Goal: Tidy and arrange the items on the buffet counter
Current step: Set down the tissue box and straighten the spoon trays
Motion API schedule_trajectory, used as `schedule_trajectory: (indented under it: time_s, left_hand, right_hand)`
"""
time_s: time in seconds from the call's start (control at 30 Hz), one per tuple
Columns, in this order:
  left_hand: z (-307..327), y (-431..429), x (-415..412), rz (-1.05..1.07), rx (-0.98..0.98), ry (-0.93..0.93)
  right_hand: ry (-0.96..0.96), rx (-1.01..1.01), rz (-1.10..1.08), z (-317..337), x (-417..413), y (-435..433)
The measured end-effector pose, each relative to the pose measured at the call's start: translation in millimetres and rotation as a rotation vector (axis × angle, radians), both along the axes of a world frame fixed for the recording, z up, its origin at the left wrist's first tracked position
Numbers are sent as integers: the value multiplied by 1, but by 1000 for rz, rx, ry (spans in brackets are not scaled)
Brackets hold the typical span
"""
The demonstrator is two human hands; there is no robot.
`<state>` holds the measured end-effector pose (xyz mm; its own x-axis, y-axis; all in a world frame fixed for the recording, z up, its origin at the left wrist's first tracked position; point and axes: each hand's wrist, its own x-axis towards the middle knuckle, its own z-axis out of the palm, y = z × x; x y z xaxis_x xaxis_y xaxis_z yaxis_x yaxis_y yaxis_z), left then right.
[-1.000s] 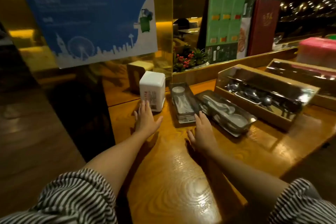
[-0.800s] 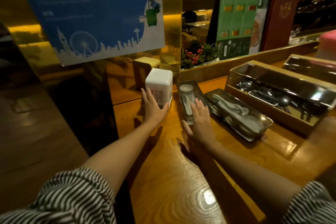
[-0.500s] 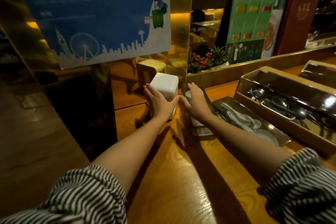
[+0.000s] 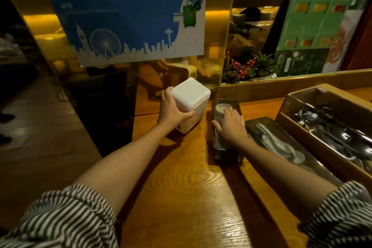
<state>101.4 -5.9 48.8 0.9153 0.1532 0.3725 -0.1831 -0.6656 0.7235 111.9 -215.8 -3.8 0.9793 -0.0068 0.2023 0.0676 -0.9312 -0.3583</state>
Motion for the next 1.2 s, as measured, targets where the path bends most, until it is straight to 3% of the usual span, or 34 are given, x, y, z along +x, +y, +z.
schedule_trajectory:
  time_s: [0.23,0.43,0.8,1.2]
  left_hand:
    - [-12,49,-35,-256,358,-76]
    - [-54,61,-60,-399,535,-224]
    - [-88,68,-81,-449,579,-342]
    - [-84,73,-86,-522,656,-260]
  right_hand:
    - [-17,-21,30,-4,-2,-3]
    - [-23,-10,22,-1,-7,-3]
    - [-60,-30,22,0,-10,-1]
    - [-83,17,29,2,-14,-2]
